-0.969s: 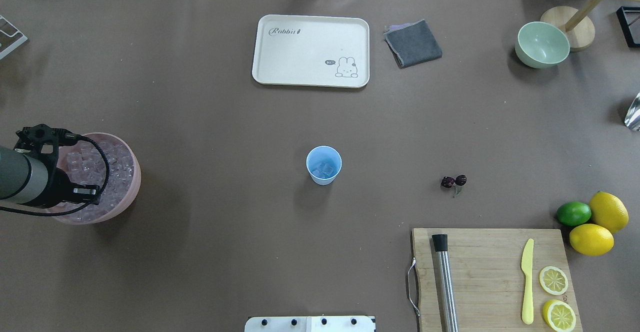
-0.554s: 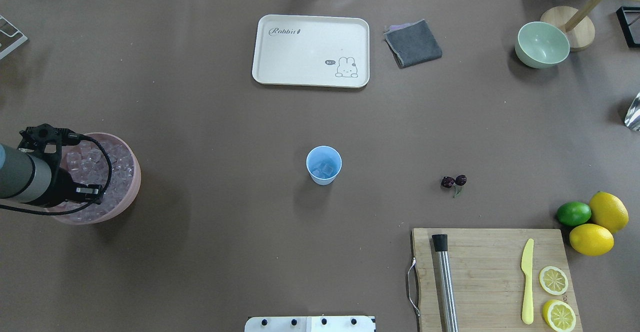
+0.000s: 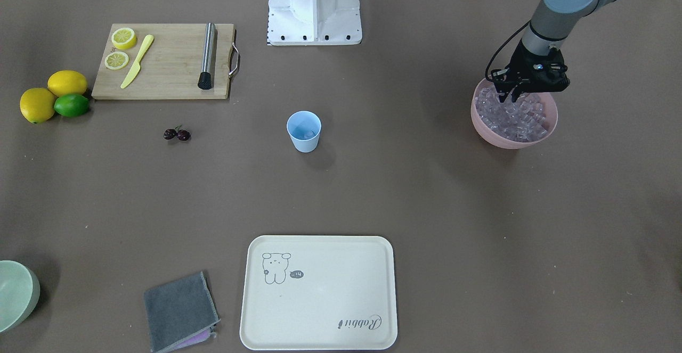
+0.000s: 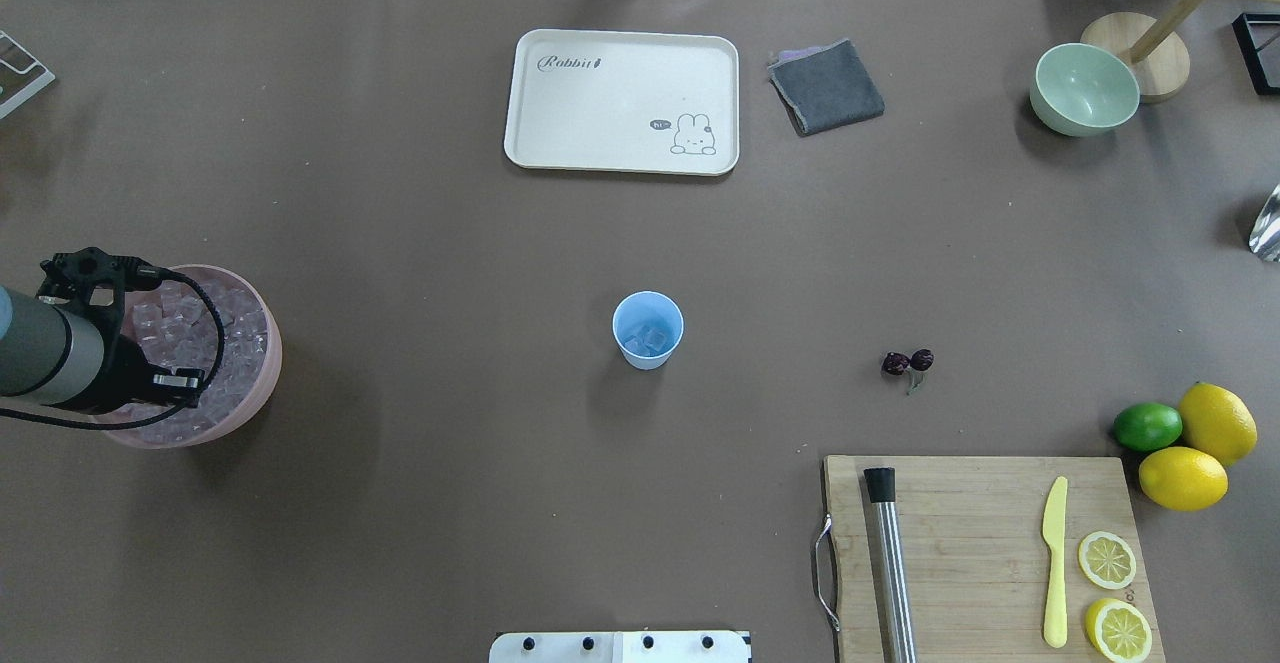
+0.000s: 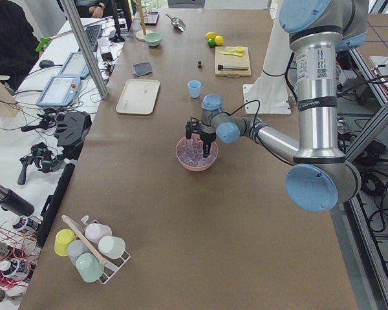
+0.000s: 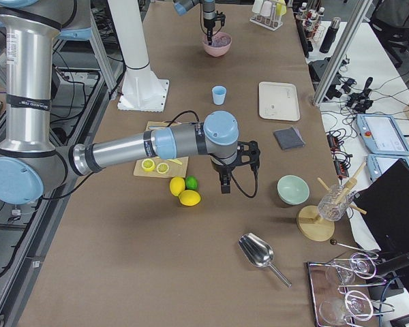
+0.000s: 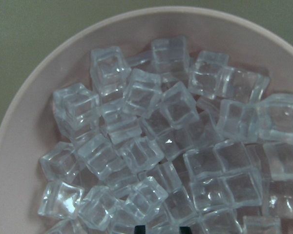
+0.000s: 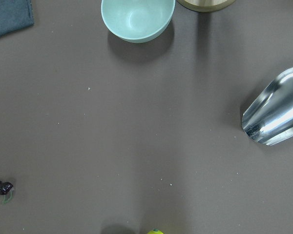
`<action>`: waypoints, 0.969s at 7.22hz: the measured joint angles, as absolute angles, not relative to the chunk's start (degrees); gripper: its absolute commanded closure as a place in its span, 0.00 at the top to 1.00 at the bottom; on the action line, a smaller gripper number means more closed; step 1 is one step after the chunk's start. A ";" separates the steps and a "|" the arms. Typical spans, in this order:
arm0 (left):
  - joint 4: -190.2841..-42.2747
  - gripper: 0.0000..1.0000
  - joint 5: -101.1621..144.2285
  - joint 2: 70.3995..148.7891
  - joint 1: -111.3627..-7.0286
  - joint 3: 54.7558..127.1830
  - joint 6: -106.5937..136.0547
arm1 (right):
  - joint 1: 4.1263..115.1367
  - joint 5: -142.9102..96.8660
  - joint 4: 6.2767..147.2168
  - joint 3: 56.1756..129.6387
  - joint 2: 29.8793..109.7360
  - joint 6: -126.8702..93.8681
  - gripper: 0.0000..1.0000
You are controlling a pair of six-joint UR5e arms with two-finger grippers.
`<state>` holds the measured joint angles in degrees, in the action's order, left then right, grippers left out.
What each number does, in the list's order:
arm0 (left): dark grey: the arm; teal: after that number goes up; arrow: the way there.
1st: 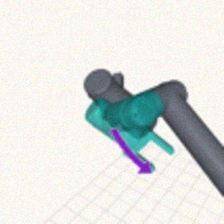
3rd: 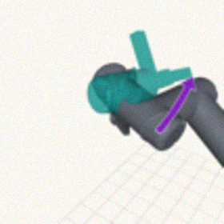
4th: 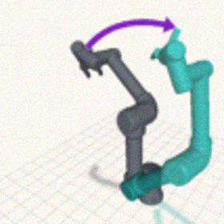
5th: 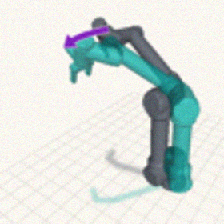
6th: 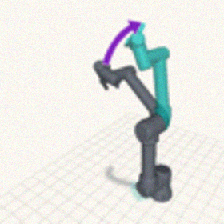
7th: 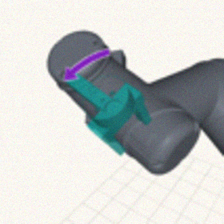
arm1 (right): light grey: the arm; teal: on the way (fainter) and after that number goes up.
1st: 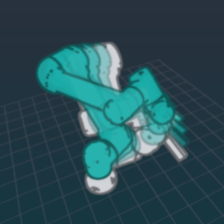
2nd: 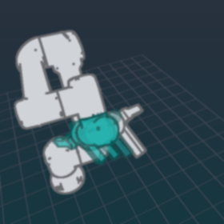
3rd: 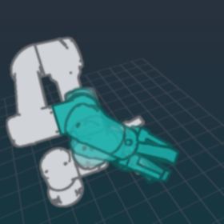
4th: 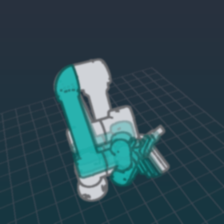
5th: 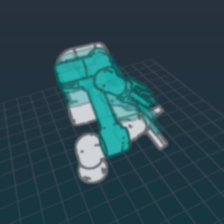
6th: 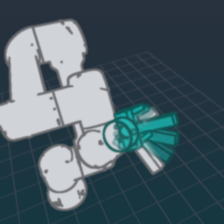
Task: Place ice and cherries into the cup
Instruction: 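Close the left gripper on an ice cube in the bowl, then lift the ice cube and carry it over the light-blue cup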
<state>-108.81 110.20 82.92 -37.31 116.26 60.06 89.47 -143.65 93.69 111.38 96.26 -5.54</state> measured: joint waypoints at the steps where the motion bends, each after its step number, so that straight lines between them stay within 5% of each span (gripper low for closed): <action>1: -108.81 0.00 110.21 82.79 -37.39 116.53 60.04 | 89.47 -143.68 93.69 111.52 96.28 -5.57 1.00; 7: -108.52 0.00 113.36 88.62 -47.10 121.93 60.09 | 89.47 -144.03 93.69 112.54 96.25 -5.71 1.00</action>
